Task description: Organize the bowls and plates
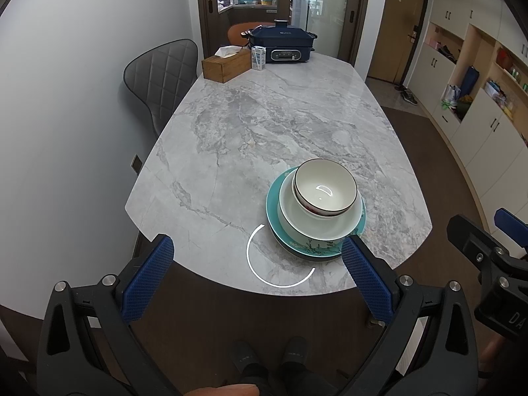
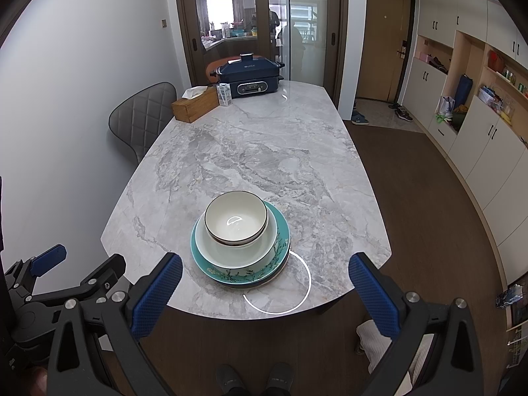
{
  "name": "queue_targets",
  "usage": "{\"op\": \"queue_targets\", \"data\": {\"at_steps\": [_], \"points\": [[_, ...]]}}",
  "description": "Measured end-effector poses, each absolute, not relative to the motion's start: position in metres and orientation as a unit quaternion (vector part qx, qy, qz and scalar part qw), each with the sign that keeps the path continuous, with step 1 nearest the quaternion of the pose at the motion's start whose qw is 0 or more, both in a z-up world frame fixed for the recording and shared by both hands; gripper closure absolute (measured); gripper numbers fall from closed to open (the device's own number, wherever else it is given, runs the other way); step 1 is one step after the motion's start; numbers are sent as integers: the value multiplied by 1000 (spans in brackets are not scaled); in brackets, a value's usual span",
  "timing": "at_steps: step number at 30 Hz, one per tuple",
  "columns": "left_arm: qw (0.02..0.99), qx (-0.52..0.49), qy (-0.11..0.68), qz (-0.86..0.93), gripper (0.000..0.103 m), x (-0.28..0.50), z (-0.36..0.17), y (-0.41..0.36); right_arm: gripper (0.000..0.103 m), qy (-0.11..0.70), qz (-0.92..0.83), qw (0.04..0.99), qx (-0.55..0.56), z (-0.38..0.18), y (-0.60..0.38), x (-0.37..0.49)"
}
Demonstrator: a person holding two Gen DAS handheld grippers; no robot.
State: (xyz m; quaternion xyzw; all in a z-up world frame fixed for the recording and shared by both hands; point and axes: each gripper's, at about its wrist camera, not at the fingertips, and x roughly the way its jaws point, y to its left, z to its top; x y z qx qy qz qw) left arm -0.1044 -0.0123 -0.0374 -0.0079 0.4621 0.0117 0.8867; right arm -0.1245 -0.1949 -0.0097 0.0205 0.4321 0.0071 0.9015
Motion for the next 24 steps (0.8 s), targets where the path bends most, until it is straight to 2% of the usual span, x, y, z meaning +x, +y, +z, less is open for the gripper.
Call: {"op": "queue_targets", "data": {"at_steps": [24], "points": [[887,-8,462,14,1,-107,-38,-14,0,432,7,901,21,-10,-195,-124]]}}
